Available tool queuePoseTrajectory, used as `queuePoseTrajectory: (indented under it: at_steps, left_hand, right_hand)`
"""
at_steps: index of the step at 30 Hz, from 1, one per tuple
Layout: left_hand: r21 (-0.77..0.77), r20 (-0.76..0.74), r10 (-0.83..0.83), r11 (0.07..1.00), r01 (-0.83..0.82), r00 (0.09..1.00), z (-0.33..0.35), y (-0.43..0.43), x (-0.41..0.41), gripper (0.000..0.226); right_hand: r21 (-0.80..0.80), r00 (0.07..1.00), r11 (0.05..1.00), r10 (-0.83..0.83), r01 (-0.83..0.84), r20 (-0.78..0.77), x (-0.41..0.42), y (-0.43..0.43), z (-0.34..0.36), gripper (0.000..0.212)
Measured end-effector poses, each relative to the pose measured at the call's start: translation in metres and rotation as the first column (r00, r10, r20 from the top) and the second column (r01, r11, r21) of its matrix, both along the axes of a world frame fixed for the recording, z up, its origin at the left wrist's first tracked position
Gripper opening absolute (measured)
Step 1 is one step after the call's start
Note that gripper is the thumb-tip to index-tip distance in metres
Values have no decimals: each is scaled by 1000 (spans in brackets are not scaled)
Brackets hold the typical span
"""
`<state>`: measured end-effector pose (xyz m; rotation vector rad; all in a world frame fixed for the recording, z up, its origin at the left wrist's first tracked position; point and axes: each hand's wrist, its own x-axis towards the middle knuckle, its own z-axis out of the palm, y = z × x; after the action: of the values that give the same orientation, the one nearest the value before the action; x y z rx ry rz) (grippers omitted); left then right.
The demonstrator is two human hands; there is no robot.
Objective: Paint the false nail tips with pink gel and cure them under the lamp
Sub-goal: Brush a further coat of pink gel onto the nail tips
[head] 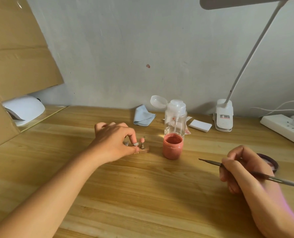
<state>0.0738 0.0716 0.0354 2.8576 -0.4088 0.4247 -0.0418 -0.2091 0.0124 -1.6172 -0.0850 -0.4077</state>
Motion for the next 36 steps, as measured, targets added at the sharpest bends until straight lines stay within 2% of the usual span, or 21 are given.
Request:
queuePoseTrajectory:
  at_steps: [3,6,8,12,14,17,20,21,23,26,29,33,36]
  left_hand:
    - [82,64,-24,996,18,998,3,-1,-3,26]
    - [166,133,-76,985,53,988,9,-2,-5,27]
    - [181,134,-98,981,72,986,15,-3,-8,26]
    - [182,101,-89,981,70,991,31,-4,-16,23]
    - [116,84,-115,988,105,990,45,-4,-23,22]
    - [-200,-70,-281,944,262,957,60,-16,-38,17]
    - [-360,-297,-517,839,407,803,51,-42,-54,16]
    - [-385,-348,-560,817,430,752,43,-50,-56,15]
    - [-402,-380,-582,804,439,718,25,-62,-58,13]
    - [-468,-294,-586,777,421,755,-2,-74,-57,6]
    - [-470,-155,-545,774,424,824,-22,-80,-60,12]
    - [-372,-29,-490,814,446,871,-34,-79,-60,19]
    - [-341,11,-449,838,426,893,-36,-78,-58,26]
  right_hand:
    - [-31,998,999,-15,17,59,-2,5,2,13]
    - [-96,995,994,-40,48,86,-4,10,5,22]
    - [-158,992,984,-64,81,104,-6,13,7,21]
    - [-283,983,948,-110,148,145,-8,14,7,8]
    - [-288,981,944,-118,158,152,-10,12,7,12]
    - [-268,979,955,-76,126,190,-15,12,9,20]
    - [-122,967,984,-101,132,235,-16,16,14,18]
    - [-75,966,988,-115,135,231,-15,17,16,17]
    - [-43,974,991,-119,130,192,-9,22,21,15]
    - [-105,983,987,-106,123,150,8,27,32,2]
    - [-248,985,956,-130,155,115,33,29,43,6]
    - [-470,979,860,-187,201,77,57,34,43,7]
    - [-597,976,775,-205,207,72,65,40,37,7]
